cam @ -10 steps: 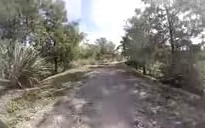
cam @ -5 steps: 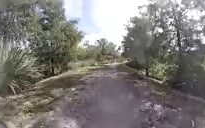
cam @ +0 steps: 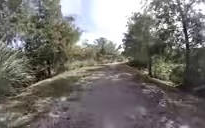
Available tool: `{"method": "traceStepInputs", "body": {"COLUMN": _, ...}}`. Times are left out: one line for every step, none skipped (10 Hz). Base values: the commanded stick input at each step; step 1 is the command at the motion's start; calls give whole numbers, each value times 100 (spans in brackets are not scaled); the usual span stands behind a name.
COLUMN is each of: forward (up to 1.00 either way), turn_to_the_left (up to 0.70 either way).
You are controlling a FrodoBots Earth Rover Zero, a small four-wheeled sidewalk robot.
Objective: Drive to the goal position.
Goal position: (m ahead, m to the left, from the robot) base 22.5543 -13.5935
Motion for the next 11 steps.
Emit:
{"method": "traceStepInputs", "body": {"forward": 84, "turn_to_the_left": 0}}
{"method": "traceStepInputs", "body": {"forward": 85, "turn_to_the_left": 0}}
{"method": "traceStepInputs", "body": {"forward": 85, "turn_to_the_left": 0}}
{"method": "traceStepInputs", "body": {"forward": 85, "turn_to_the_left": 0}}
{"method": "traceStepInputs", "body": {"forward": 85, "turn_to_the_left": 0}}
{"method": "traceStepInputs", "body": {"forward": 85, "turn_to_the_left": 0}}
{"method": "traceStepInputs", "body": {"forward": 85, "turn_to_the_left": 0}}
{"method": "traceStepInputs", "body": {"forward": 85, "turn_to_the_left": 0}}
{"method": "traceStepInputs", "body": {"forward": 85, "turn_to_the_left": 0}}
{"method": "traceStepInputs", "body": {"forward": 85, "turn_to_the_left": 0}}
{"method": "traceStepInputs", "body": {"forward": 85, "turn_to_the_left": 0}}
